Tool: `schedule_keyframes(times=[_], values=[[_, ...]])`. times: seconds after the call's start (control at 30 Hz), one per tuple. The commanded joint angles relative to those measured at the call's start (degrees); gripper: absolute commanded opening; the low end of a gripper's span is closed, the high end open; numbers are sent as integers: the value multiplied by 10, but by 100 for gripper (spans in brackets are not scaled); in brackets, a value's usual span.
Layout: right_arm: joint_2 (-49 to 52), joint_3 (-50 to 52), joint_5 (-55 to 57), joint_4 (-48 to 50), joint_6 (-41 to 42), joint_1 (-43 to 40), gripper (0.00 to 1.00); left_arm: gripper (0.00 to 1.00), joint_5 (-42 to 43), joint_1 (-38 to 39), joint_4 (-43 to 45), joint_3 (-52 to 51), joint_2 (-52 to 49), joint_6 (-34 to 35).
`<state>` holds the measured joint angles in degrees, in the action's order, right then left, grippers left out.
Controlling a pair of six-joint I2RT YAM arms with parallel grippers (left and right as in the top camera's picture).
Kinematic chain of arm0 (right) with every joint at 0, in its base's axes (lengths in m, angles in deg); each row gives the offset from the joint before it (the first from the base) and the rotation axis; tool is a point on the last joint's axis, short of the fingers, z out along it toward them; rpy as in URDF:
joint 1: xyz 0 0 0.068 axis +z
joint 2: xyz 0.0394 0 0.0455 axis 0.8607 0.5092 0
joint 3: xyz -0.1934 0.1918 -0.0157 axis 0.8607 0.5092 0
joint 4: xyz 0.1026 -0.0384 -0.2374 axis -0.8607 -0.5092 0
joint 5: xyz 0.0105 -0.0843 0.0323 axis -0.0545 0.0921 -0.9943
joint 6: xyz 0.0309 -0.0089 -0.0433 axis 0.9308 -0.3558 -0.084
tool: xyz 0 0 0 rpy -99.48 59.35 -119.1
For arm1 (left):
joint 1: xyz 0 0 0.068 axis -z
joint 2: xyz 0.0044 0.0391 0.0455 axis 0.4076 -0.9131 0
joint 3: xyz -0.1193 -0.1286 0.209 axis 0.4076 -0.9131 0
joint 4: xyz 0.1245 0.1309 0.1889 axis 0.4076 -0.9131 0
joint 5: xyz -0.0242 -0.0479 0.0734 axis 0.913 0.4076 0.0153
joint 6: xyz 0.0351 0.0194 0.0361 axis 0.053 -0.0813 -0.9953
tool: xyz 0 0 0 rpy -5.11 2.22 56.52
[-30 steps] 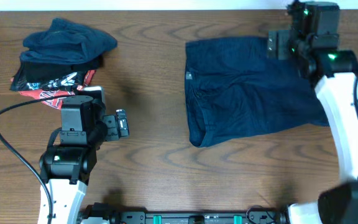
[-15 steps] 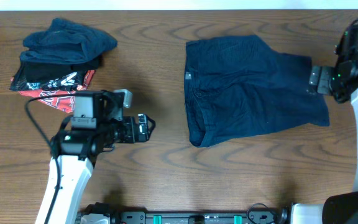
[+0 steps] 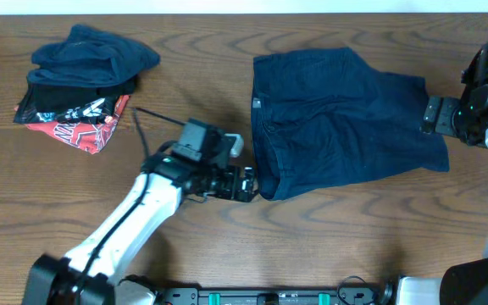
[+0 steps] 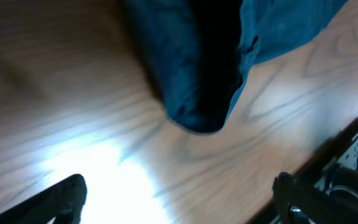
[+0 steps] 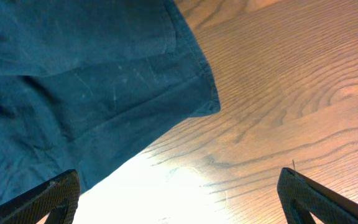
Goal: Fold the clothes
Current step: 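Reach the left gripper to the shorts' lower-left corner and grasp it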
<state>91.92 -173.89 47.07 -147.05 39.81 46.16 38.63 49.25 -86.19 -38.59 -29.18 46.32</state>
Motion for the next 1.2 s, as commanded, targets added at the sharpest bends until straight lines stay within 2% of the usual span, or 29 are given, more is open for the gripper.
schedule_keyframes(times=[0.0, 0.23, 0.33, 0.43, 0.47, 0.57, 0.63, 0.73, 1.17], values=[[0, 5, -5, 0, 9, -8, 99, 95, 7, 46, 33, 4, -39, 83], [0, 5, -5, 0, 9, -8, 99, 95, 1, 134, 96, 4, -96, 104], [0, 5, -5, 0, 9, -8, 99, 95, -48, 160, 109, 4, -107, 111], [0, 5, -5, 0, 9, -8, 99, 94, -134, 172, 110, 4, -111, 152], [0, 5, -5, 0, 9, -8, 99, 90, -156, 172, 113, 4, -111, 170], [0, 5, -5, 0, 9, -8, 99, 70, -188, 172, 130, 4, -111, 191], [0, 5, -5, 0, 9, -8, 99, 67, -192, 172, 142, 4, -111, 196], [0, 5, -5, 0, 9, -8, 99, 67, -193, 172, 157, 4, -111, 197], [0, 5, -5, 0, 9, -8, 99, 68, -202, 189, 127, 4, -115, 296]])
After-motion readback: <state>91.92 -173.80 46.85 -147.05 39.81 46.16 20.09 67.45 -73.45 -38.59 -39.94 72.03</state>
